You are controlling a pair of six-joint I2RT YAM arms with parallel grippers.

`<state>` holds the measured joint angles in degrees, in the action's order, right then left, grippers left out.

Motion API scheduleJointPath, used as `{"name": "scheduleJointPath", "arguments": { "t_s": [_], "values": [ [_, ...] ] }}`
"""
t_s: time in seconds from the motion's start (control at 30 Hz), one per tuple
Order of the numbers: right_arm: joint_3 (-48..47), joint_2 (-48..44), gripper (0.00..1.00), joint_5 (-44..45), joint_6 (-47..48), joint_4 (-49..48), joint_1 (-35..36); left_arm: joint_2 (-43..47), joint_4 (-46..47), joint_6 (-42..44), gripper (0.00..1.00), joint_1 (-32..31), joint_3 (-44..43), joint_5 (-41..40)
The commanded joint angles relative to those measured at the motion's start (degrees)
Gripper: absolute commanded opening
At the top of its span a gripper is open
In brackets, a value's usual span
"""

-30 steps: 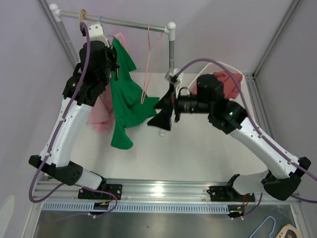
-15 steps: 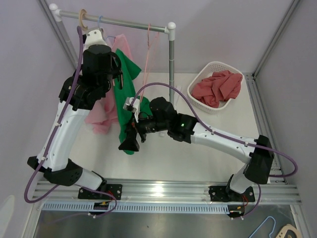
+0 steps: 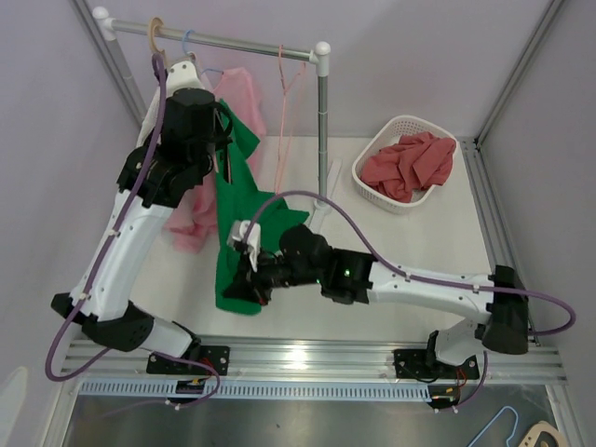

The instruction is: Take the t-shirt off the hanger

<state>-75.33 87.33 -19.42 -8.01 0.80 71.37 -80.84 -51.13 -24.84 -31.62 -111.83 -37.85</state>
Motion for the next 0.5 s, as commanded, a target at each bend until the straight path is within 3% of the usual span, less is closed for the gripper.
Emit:
{"name": "scheduleJointPath", "arguments": {
  "t_s": [0.0,0.17,0.3,0.37,0.47],
  "values": [
    [5.60,-6.89,0.00,3.25,-3.58,-2.19,6.30,-5.46,6.48,2.51,0.01,1.82,-7.94,-1.79],
    [15.46,-8.67,0.00,8.25,-10.95,-7.55,13.26,-13.89,6.40,4.62,0.01,4.37,-17.96,-2.14],
    [18.47,-4.90,0.00,11.94,-13.35,-7.57,10.20,-12.60,1.50,2.89,0.01,4.37,-20.88,2.14],
    [16.72,-3.14,0.00,11.69,-13.08,-7.74,4.08,-8.92,-2.02,1.47,0.01,4.11,-16.87,5.75],
    [10.76,-0.42,0.00,10.37,-10.81,-5.99,-4.36,4.25,-1.08,-1.08,0.01,2.71,-0.56,11.03]
  ]
}}
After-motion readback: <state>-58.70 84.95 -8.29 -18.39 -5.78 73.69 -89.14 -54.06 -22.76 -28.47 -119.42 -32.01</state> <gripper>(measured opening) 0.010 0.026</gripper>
